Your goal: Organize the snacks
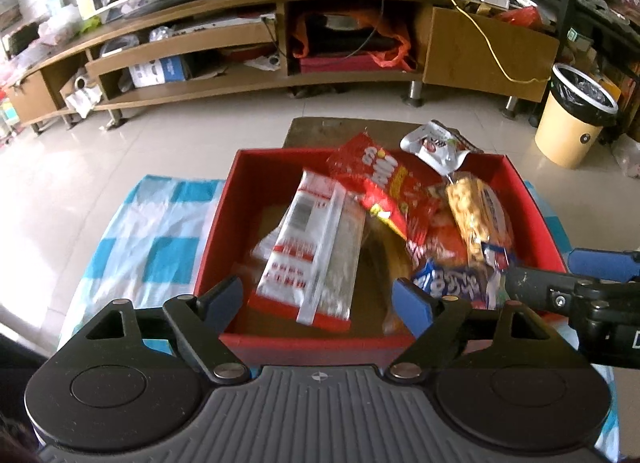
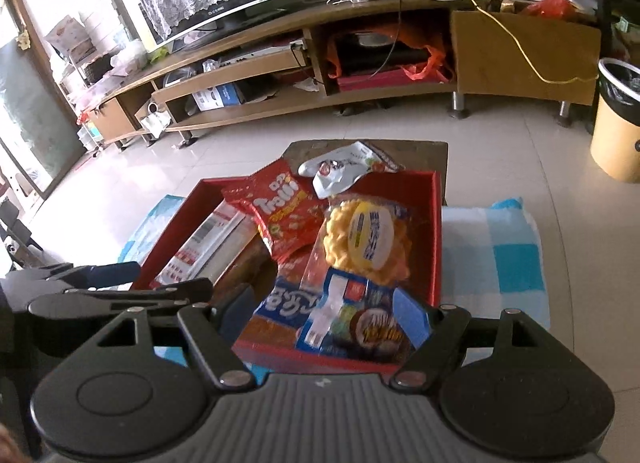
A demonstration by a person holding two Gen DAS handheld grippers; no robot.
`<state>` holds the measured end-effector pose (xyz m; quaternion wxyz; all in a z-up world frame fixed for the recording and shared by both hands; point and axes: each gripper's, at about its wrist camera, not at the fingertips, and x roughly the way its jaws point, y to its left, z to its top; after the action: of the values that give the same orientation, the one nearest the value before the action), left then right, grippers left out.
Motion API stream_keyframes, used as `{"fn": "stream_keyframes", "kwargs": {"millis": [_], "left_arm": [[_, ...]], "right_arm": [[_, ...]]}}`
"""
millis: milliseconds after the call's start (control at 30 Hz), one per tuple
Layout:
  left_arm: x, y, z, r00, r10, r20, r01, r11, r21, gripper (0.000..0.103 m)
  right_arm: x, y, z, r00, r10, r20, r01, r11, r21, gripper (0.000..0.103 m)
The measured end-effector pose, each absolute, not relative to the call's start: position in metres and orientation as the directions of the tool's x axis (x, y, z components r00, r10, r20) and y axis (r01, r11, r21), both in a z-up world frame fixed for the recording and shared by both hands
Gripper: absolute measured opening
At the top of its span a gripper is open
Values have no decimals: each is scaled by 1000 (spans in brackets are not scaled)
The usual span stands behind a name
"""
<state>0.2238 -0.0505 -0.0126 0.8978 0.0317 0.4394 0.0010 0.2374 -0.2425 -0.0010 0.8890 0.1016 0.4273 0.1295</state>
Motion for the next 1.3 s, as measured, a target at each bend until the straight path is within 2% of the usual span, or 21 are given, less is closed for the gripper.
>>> {"fn": "stream_keyframes", "kwargs": {"millis": [100, 267, 1033, 1300], "left_arm": [[214, -47, -12, 613, 30, -789, 15, 999, 49, 90], [197, -45, -14, 610, 40, -792, 11, 998, 59, 101], [82, -42, -17, 591, 52, -805, 25, 996, 83, 103], [40, -35, -24, 562, 53, -825, 50, 994, 98, 103]], "right_arm": [[229, -241, -2, 601, 320, -732, -132, 943, 304, 73], [213, -237, -1, 596, 321, -736, -127, 943, 309, 73], [72, -228, 3, 620, 196, -760, -20, 972, 234, 75], [33, -212, -10, 576, 161, -802, -21, 983, 182, 76]]}}
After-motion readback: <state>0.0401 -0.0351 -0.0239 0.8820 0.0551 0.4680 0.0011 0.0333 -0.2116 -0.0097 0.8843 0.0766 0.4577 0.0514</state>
